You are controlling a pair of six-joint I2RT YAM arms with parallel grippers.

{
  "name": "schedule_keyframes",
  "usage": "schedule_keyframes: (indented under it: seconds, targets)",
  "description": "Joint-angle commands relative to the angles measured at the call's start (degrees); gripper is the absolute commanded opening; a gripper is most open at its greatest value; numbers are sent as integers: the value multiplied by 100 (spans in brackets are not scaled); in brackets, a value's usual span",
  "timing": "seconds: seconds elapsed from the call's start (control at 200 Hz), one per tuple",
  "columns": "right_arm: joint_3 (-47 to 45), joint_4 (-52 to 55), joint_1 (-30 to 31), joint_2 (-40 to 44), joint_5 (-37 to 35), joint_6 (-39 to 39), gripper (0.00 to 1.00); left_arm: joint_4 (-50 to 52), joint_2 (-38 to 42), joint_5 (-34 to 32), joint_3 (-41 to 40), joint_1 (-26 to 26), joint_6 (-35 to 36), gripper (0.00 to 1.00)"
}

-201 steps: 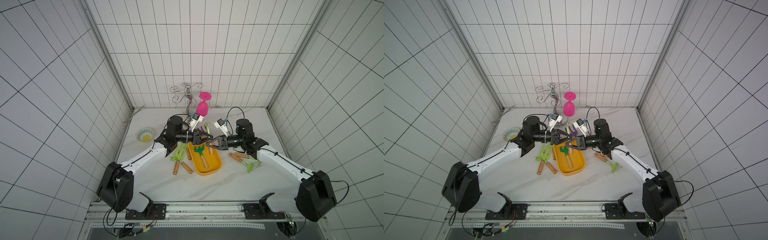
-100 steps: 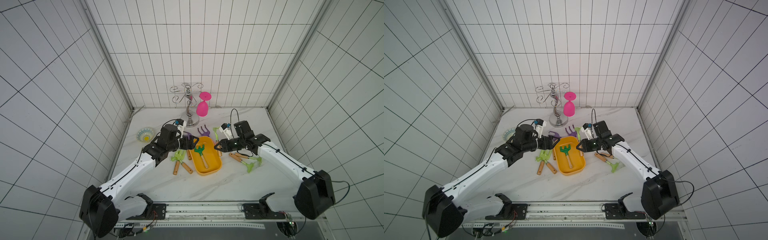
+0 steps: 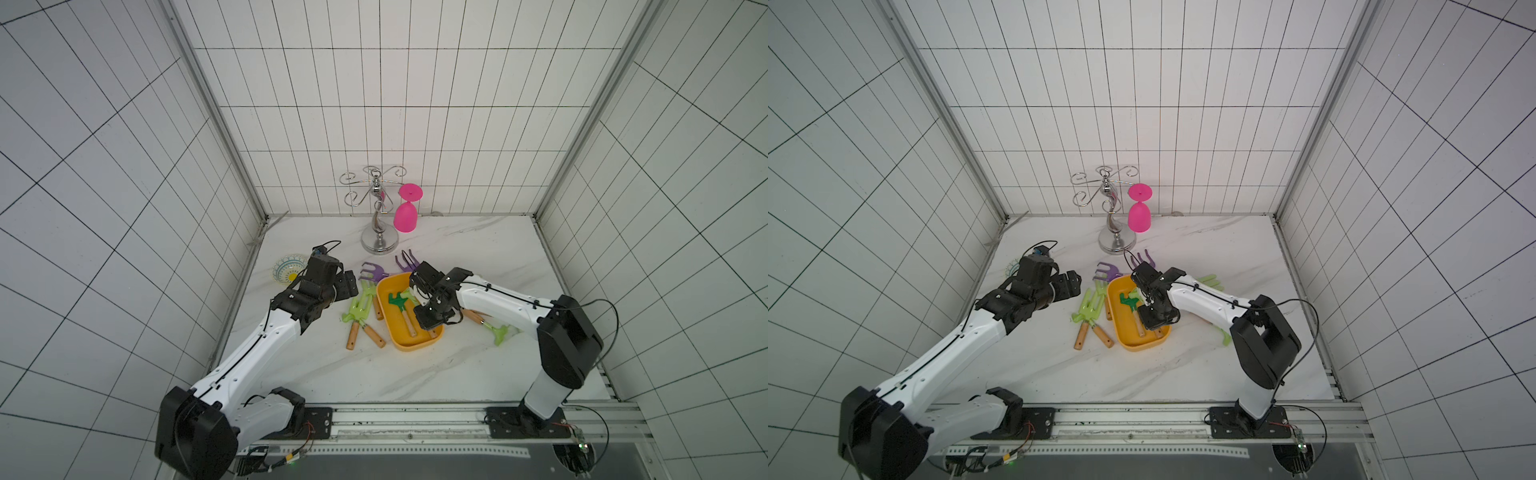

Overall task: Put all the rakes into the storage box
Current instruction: Place the rake in the storage box.

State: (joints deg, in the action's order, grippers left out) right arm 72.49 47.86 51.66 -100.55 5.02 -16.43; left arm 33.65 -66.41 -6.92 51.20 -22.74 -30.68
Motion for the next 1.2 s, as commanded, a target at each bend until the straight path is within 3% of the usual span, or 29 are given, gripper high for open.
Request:
schedule_keyframes:
  seconds: [0.0, 0.425, 0.779, 1.024, 1.194]
  targets:
    - [333, 529, 188, -263, -597, -216, 1, 222, -133, -73, 218, 25, -78, 90]
    - [1115, 888, 128, -1318, -943, -198, 3, 552, -466, 77, 403, 25, -61, 90]
    - [1845, 1156, -186, -2051, -906, -314, 11, 703, -559, 210, 460, 25, -96, 90]
    - [2022, 1162, -253, -1875, -919, -283, 47, 828, -566, 283, 541, 22, -148, 90]
    - [2087, 1432, -255, -1705, -807, -282, 56, 729, -574, 310, 478, 31, -43, 90]
